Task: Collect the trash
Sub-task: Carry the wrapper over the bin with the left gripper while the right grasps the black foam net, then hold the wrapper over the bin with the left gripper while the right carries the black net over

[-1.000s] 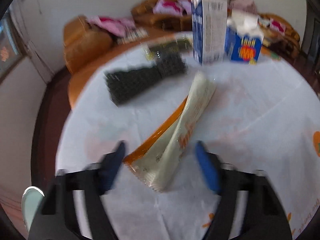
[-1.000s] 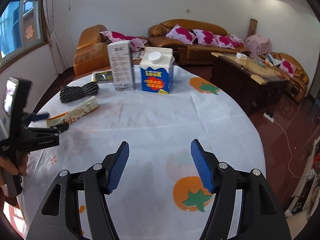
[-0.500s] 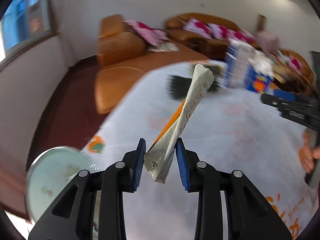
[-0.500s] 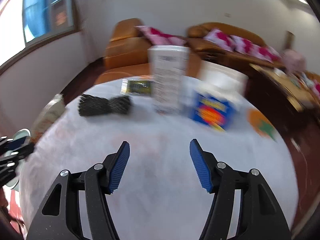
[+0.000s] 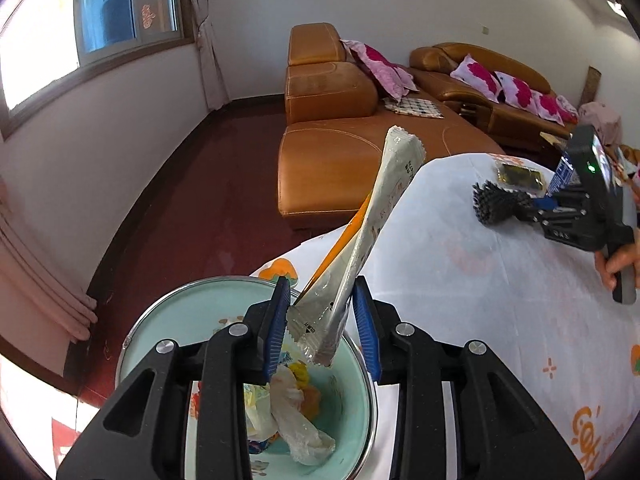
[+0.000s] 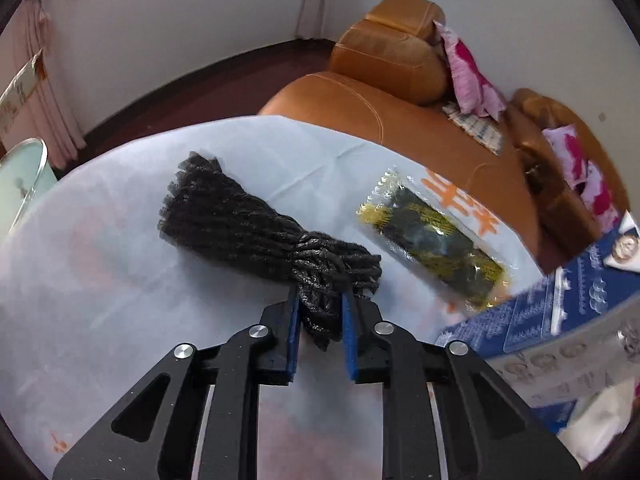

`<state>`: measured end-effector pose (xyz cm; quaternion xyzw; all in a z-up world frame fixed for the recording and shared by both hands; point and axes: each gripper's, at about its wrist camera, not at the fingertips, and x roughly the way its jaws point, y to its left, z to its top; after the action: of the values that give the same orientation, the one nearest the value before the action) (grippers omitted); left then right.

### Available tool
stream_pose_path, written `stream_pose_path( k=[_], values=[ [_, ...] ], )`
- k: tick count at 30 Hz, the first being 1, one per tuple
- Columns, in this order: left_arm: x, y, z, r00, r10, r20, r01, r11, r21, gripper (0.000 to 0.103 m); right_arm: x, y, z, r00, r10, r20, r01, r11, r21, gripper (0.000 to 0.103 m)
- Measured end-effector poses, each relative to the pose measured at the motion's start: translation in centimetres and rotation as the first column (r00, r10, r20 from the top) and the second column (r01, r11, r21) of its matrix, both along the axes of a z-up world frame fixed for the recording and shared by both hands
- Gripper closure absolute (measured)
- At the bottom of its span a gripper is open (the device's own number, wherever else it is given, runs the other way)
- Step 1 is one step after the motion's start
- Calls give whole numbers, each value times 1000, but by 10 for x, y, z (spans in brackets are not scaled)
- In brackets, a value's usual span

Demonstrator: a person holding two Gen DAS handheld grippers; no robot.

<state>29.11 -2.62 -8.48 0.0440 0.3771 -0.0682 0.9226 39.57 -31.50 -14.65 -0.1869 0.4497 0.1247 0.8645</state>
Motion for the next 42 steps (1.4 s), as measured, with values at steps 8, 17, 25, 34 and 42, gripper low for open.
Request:
stream_pose_path(
  k=[8,17,25,34,42],
  values=[
    [-20,-13,0,1000,-7,16,7,1000,-16,70,-76,-9,33,942,-330,59,324,941,100,88],
    [-70,-24,-4,999,-50,8,51,999,-12,70,-168,26,48,855,-497,149,491,868,74,87],
    [-102,-11,-2,999,-34,22,34,999,9,70,-201,40,55,834,-535,137,520,844,130,87],
    [-114,7,0,1000,-6,30,6,1000,1,70,-219,62,60,837,-525,154,505,850,151,87],
    [-116,25,-3,999,38,31,-38,999,-4,70,-230,84,64,852,-503,143,473,858,202,86]
  ],
)
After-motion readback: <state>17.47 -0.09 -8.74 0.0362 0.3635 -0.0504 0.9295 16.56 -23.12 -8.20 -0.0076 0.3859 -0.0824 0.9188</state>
